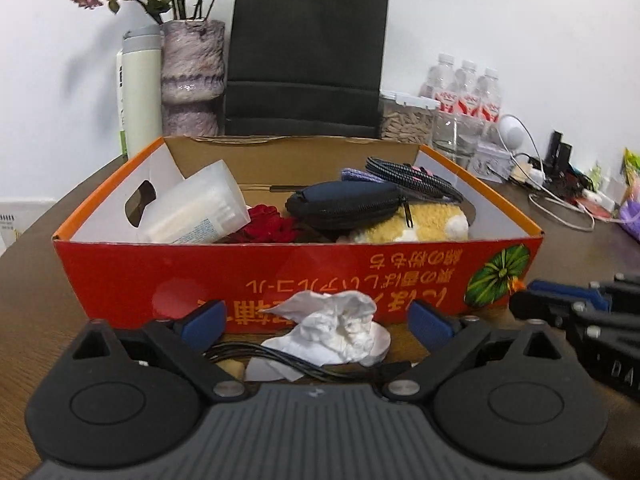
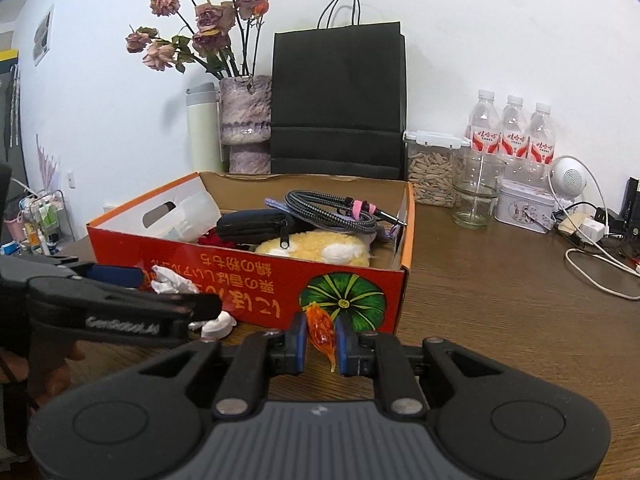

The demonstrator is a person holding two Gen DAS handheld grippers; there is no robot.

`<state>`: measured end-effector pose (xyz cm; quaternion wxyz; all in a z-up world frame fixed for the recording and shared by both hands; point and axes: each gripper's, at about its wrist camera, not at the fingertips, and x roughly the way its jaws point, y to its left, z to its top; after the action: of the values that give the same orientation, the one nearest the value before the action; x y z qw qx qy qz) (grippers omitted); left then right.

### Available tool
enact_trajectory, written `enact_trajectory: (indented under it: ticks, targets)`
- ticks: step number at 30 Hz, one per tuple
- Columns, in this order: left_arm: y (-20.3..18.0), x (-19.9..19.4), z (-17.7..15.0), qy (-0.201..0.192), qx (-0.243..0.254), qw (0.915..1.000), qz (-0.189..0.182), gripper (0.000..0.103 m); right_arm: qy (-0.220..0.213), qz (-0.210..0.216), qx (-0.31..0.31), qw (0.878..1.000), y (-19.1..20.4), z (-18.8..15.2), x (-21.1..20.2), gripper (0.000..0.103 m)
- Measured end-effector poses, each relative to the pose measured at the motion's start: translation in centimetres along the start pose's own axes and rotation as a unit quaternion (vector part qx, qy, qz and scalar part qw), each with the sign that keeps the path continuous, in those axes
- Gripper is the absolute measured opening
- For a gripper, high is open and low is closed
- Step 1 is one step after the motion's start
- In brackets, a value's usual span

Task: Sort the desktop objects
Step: 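Grasp the white tissue with the left tool while the right holds the orange piece, then carry the tissue over the cardboard box with the left tool while the right carries the orange piece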

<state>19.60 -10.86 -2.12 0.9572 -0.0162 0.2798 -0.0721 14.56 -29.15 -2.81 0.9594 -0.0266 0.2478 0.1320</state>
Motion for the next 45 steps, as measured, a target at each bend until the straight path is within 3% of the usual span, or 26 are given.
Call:
enact_trajectory:
  ticks: [4, 7, 9, 10, 14, 30, 38, 45]
  targets:
    - [-0.3, 0.3, -0.1, 0.004, -0.011, 0.9999, 0.009, 0.089, 0.001, -0.005, 0.009, 1.0, -0.3, 0.0, 0.1, 0.014]
    - [-0.4, 0.3, -0.2, 0.009, -0.016, 0.9998, 0.011, 0.076, 0.001, -0.006, 0.015, 1.0, -0.5, 0.0, 0.0, 0.014]
    - [-0.4, 0.3, -0.3, 0.014, -0.018, 0.9997, 0.008, 0.046, 0.0, -0.006, 0.014, 1.0, -0.4, 0.0, 0.0, 0.014]
    - [-0.3, 0.3, -0.4, 0.017, -0.021, 0.9996, 0.004, 0.039, -0.002, -0.006, 0.013, 1.0, -0.4, 0.0, -0.1, 0.014]
    - [-0.2, -0.5, -0.7, 0.008, -0.027, 0.9996, 0.001, 0.027, -0.005, -0.006, 0.013, 1.0, -0.3, -0.1, -0.3, 0.014]
    - [0.9, -5.4, -0.2, -0.069, -0.04, 0.9967, -0.015, 0.025, -0.05, -0.004, 0.015, 0.999, 0.4, 0.6, -1.9, 0.014]
    - [1.8, -7.0, 3.0, -0.118, -0.03, 0.9923, -0.02, 0.025, -0.084, 0.01, 0.017, 0.996, 1.6, 2.8, -2.2, 0.014]
    - [2.4, -5.7, 5.8, -0.141, -0.017, 0.9895, -0.024, 0.025, -0.091, 0.016, 0.022, 0.995, 2.0, 5.5, -0.2, 0.014]
